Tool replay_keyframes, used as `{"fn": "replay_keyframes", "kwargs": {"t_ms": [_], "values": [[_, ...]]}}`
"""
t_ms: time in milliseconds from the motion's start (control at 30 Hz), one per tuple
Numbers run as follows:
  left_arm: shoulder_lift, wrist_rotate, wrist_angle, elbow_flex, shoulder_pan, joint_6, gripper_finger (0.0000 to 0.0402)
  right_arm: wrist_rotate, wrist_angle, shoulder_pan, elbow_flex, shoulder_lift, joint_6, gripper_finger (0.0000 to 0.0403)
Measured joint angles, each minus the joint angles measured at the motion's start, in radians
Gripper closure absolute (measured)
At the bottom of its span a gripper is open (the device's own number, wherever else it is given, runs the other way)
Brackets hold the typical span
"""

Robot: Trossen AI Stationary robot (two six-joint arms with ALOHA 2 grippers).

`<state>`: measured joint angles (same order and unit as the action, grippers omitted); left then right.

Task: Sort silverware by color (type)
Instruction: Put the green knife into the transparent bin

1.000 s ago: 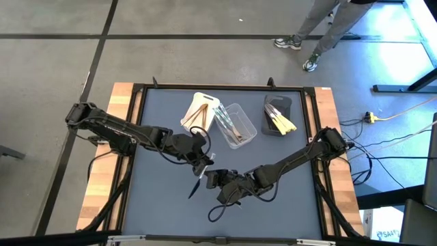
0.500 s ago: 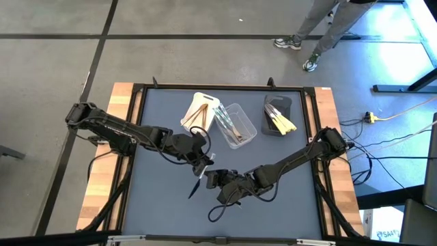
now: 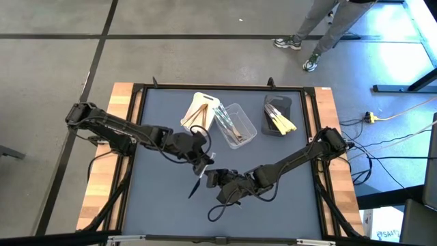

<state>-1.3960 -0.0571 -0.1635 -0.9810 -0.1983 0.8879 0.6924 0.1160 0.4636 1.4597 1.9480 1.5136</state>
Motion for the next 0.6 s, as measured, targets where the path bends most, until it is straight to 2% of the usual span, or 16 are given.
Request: {"fn": "replay_keyframes", "kwargs": {"t_ms": [600], "values": [[0.0,0.026,0.002,0.0,0.026,0.002,0.0372,0.015,0.006,0.0,0.0,0.0,-0.043,0.0397]]}}
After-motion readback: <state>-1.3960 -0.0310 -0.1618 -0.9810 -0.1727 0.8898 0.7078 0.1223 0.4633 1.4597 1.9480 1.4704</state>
